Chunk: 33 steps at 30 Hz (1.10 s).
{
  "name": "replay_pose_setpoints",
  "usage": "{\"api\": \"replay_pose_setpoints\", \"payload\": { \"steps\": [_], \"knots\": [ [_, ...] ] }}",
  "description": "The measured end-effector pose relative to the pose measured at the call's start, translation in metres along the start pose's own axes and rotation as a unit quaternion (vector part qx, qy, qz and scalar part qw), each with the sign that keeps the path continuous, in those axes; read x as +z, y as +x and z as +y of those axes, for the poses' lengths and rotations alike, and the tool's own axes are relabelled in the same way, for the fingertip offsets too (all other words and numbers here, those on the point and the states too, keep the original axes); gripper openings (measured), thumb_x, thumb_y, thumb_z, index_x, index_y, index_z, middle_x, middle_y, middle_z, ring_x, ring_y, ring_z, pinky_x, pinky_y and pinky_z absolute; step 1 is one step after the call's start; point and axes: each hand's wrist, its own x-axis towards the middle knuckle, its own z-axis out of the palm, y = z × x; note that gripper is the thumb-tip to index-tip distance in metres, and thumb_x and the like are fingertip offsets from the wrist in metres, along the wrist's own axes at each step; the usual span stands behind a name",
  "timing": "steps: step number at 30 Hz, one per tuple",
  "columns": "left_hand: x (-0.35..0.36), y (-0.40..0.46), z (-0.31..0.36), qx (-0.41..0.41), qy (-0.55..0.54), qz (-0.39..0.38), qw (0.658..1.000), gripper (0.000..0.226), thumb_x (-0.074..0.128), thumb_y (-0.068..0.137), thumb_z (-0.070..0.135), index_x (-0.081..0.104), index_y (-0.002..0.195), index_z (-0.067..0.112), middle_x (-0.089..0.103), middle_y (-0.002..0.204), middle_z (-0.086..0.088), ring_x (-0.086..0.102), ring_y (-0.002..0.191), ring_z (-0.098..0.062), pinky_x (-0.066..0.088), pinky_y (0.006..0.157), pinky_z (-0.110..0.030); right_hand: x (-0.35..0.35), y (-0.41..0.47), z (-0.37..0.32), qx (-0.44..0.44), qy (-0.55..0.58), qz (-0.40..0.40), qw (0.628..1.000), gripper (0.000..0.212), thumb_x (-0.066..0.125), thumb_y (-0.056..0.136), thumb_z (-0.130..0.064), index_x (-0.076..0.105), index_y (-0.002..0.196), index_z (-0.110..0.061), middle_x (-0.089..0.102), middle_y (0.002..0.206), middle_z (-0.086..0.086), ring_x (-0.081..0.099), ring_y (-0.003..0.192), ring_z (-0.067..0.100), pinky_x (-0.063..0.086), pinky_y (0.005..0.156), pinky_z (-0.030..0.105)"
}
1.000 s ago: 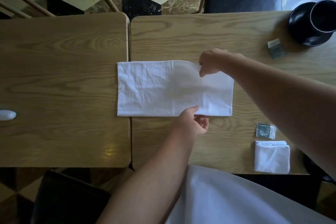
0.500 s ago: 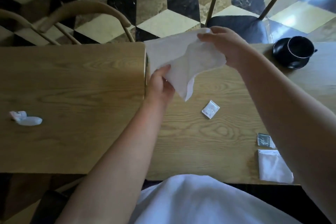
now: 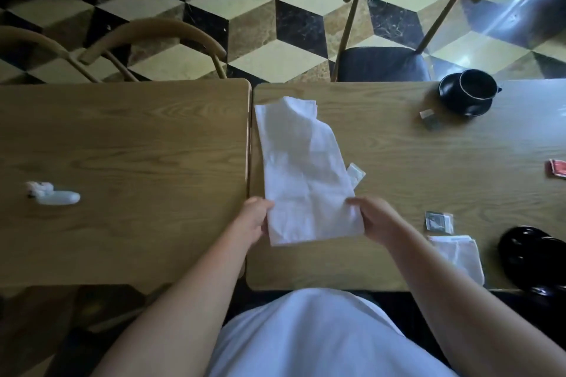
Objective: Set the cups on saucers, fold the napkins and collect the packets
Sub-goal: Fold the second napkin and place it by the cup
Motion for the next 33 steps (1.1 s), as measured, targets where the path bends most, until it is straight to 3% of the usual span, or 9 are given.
{"api": "replay_pose_setpoints", "payload": {
  "steps": [3, 5, 9, 14, 18, 22, 25, 28, 33],
  "knots": [
    [-0.016, -0.004, -0.059, -0.052, 0.046, -0.002, 0.998, 0.016, 0.052, 0.089, -0.011, 0.052, 0.086, 0.005, 0.062, 0.082, -0.020, 0.062, 0.067, -0.029, 0.050, 0.061, -0.035, -0.006, -0.003, 0.062, 0.058, -0.021, 0.020, 0.998, 0.020, 0.066, 0.084, 0.002, 0.069, 0.104, 0.005, 0.073, 0.096, 0.023, 0.070, 0.079, 0.034, 0.055, 0.067, 0.040],
    [-0.024, -0.007, -0.084, -0.063, 0.058, 0.009, 0.996, 0.014, 0.055, 0.087, -0.011, 0.053, 0.087, 0.003, 0.066, 0.096, -0.025, 0.067, 0.084, -0.036, 0.055, 0.073, -0.044, -0.008, -0.009, 0.089, 0.072, -0.046, 0.022, 0.996, 0.019, 0.066, 0.084, 0.001, 0.069, 0.102, 0.006, 0.069, 0.091, 0.024, 0.067, 0.079, 0.035, 0.052, 0.069, 0.042],
    [-0.040, -0.012, -0.107, -0.064, 0.099, 0.032, 0.992, 0.041, 0.057, 0.090, 0.000, 0.045, 0.129, 0.003, 0.058, 0.128, -0.024, 0.059, 0.116, -0.039, 0.048, 0.101, -0.054, -0.013, -0.024, 0.115, 0.076, -0.083, 0.012, 0.994, 0.009, 0.069, 0.082, 0.000, 0.067, 0.091, 0.002, 0.064, 0.079, 0.020, 0.064, 0.074, 0.033, 0.052, 0.072, 0.043],
    [-0.052, -0.024, -0.091, 0.030, 0.065, 0.014, 0.997, 0.053, 0.064, 0.086, 0.003, 0.052, 0.131, 0.030, 0.066, 0.118, -0.011, 0.067, 0.103, -0.032, 0.057, 0.085, -0.047, -0.015, -0.031, 0.105, 0.017, -0.045, -0.025, 0.998, 0.017, 0.070, 0.088, -0.004, 0.057, 0.079, -0.012, 0.057, 0.073, 0.009, 0.059, 0.059, 0.018, 0.059, 0.056, 0.030],
    [-0.049, -0.024, -0.052, -0.002, -0.098, -0.047, 0.994, 0.018, 0.059, 0.089, 0.000, 0.067, 0.098, 0.014, 0.072, 0.094, -0.012, 0.071, 0.073, -0.024, 0.055, 0.061, -0.031, -0.013, -0.027, 0.062, -0.009, 0.066, -0.062, 0.996, 0.008, 0.063, 0.093, 0.000, 0.066, 0.099, -0.005, 0.063, 0.080, 0.013, 0.063, 0.055, 0.019, 0.059, 0.055, 0.028],
    [-0.044, -0.012, -0.013, -0.012, -0.224, -0.069, 0.972, 0.018, 0.046, 0.095, 0.000, 0.060, 0.105, -0.002, 0.076, 0.093, -0.023, 0.077, 0.081, -0.030, 0.063, 0.068, -0.037, -0.007, -0.019, 0.011, 0.000, 0.166, -0.089, 0.982, 0.016, 0.050, 0.094, -0.001, 0.064, 0.101, -0.005, 0.077, 0.089, 0.021, 0.078, 0.076, 0.025, 0.061, 0.060, 0.030],
    [-0.038, 0.003, 0.016, 0.017, -0.147, -0.052, 0.988, 0.012, 0.056, 0.092, -0.002, 0.063, 0.102, 0.001, 0.077, 0.090, -0.019, 0.076, 0.073, -0.024, 0.059, 0.055, -0.029, -0.004, -0.004, -0.023, -0.012, 0.173, -0.083, 0.981, 0.018, 0.049, 0.095, 0.000, 0.060, 0.107, -0.007, 0.077, 0.094, 0.021, 0.078, 0.079, 0.025, 0.061, 0.062, 0.031],
    [-0.031, 0.027, 0.042, 0.051, -0.003, 0.006, 0.999, 0.006, 0.071, 0.088, 0.009, 0.066, 0.086, 0.011, 0.067, 0.068, -0.005, 0.059, 0.046, -0.009, 0.039, 0.039, -0.018, 0.001, 0.016, -0.052, -0.006, 0.115, -0.092, 0.989, 0.020, 0.055, 0.094, -0.003, 0.066, 0.110, 0.001, 0.077, 0.101, 0.021, 0.077, 0.084, 0.024, 0.063, 0.067, 0.031],
    [-0.021, 0.071, 0.073, 0.071, 0.076, 0.076, 0.992, 0.010, 0.076, 0.084, 0.020, 0.067, 0.080, 0.017, 0.050, 0.043, 0.011, 0.040, 0.043, -0.007, 0.031, 0.040, -0.019, 0.016, 0.051, -0.089, -0.041, -0.013, -0.073, 0.996, 0.028, 0.071, 0.088, -0.007, 0.068, 0.112, 0.008, 0.076, 0.106, 0.021, 0.076, 0.092, 0.023, 0.062, 0.077, 0.027]
  ]
}}
